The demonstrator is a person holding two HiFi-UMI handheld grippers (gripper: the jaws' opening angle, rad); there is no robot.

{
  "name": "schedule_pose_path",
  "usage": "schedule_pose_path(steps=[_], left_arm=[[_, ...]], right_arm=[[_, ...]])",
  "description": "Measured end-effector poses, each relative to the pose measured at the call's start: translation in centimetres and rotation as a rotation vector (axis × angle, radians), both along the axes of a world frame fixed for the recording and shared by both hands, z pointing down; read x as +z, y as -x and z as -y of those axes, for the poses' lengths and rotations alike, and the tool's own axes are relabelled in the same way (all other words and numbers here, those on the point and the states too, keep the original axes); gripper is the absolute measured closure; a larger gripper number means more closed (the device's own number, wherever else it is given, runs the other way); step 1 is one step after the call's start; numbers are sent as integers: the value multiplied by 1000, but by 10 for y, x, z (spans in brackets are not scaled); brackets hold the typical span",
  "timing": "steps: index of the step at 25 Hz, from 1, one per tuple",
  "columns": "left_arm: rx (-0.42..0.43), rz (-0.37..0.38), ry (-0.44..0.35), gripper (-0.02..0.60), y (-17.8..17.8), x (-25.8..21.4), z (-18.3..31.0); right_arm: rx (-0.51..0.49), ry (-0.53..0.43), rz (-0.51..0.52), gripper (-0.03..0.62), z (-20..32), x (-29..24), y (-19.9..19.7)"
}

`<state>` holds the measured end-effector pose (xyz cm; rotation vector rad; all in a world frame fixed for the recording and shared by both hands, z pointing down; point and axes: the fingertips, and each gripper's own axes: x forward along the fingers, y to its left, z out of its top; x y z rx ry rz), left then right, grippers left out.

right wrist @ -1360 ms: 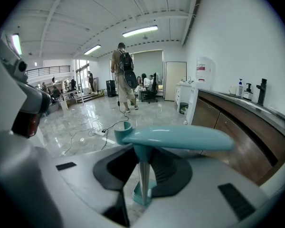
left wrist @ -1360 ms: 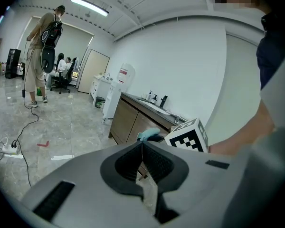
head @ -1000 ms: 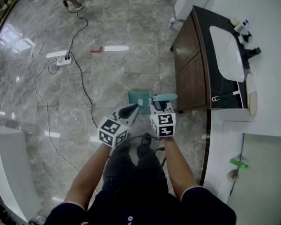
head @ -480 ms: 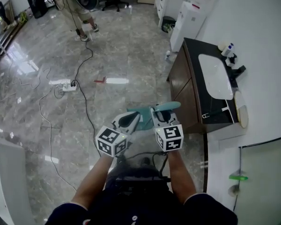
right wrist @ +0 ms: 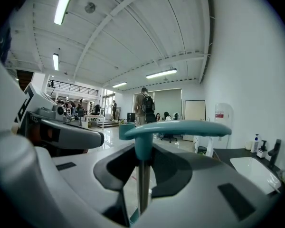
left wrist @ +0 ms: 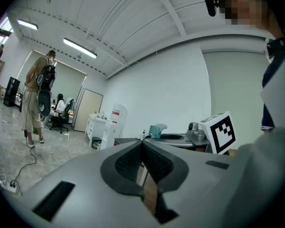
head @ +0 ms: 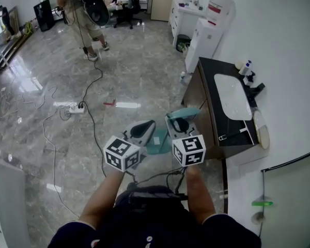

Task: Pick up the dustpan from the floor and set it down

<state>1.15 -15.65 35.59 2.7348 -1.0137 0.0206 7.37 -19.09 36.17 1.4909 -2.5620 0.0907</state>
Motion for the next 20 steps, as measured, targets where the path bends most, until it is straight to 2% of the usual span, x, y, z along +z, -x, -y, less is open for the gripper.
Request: schedule_pose_path(steps=[12, 20], left_arm=[[27, 11, -20, 568, -4, -3, 4], [48, -8, -11, 568, -12, 0, 5]], right_arm=[[3, 24, 4, 499, -3, 2, -1], [10, 34, -1, 499, -5, 5, -6]])
